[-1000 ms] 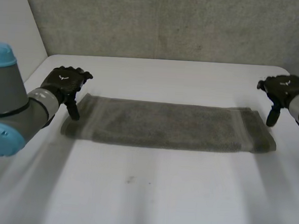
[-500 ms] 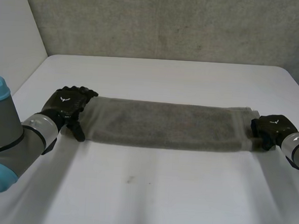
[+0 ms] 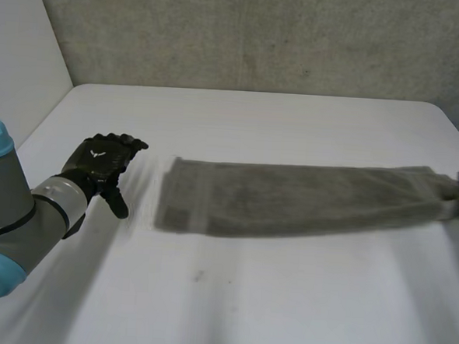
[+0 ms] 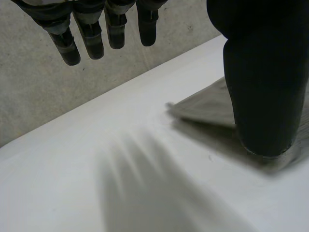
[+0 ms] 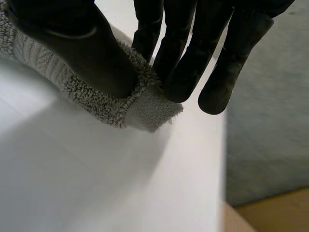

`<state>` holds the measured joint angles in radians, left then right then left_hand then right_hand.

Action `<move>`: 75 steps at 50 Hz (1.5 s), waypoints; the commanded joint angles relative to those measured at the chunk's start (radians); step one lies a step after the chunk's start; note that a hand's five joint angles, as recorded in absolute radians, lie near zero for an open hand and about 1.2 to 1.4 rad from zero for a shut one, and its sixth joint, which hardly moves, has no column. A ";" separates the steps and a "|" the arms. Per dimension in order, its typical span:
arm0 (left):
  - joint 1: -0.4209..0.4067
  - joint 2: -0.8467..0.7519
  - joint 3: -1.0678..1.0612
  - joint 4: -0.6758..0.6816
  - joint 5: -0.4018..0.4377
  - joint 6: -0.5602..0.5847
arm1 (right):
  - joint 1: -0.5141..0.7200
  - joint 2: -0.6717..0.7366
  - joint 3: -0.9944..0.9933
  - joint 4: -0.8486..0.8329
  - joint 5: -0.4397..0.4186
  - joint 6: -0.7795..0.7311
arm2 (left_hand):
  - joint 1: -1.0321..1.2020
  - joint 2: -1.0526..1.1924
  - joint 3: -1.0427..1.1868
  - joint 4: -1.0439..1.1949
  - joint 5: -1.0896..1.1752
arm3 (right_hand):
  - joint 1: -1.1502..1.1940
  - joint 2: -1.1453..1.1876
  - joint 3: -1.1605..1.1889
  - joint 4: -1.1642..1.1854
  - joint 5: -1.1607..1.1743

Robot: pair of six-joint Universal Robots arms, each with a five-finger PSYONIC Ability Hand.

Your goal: Fold the towel.

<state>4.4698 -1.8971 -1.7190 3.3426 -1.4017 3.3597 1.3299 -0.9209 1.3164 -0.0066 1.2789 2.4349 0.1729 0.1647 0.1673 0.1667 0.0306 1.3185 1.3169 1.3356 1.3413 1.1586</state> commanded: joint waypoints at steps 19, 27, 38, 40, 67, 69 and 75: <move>0.003 0.018 -0.007 0.000 -0.002 -0.003 | 0.850 0.114 -0.464 0.135 0.134 0.059 | 0.002 0.010 0.007 0.008 -0.031 | 0.078 0.079 0.061 0.055 0.063; 0.005 0.023 -0.022 0.001 0.000 -0.003 | 1.069 0.280 -0.488 0.134 0.128 0.018 | 0.002 0.010 0.007 0.008 -0.031 | 0.078 0.079 0.061 0.055 0.063; 0.003 0.023 -0.040 0.034 0.001 -0.002 | 1.011 0.145 -0.359 0.123 0.172 0.012 | 0.002 0.010 0.007 0.008 -0.031 | -1.144 -1.142 -1.161 -1.167 -1.159; 0.003 0.023 -0.042 0.035 0.001 0.000 | 0.956 0.096 -0.309 0.103 0.169 0.046 | 0.002 0.010 0.007 0.008 -0.031 | -1.144 -1.142 -1.161 -1.167 -1.159; -0.027 0.021 -0.044 0.037 0.000 0.000 | 0.571 -0.082 0.181 -0.104 0.165 0.182 | 0.002 0.010 0.007 0.008 -0.031 | 0.060 0.061 0.043 0.037 0.045; -0.027 0.021 -0.045 0.035 0.001 0.000 | 0.575 -0.085 0.170 -0.102 0.166 0.187 | 0.002 0.010 0.007 0.008 -0.031 | 0.078 0.079 0.060 0.055 0.063; -0.027 0.021 -0.048 0.035 0.001 0.000 | 0.591 -0.081 0.159 -0.088 0.171 0.190 | 0.002 0.010 0.007 0.008 -0.031 | -0.839 -0.837 -0.856 -0.862 -0.853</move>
<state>4.4418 -1.8759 -1.7644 3.3788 -1.4011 3.3594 1.9051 -1.0031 1.4914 -0.1107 1.4451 2.6179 0.1729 0.1646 0.1673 0.1667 0.0311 1.1741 1.1783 1.1785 1.1769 0.9935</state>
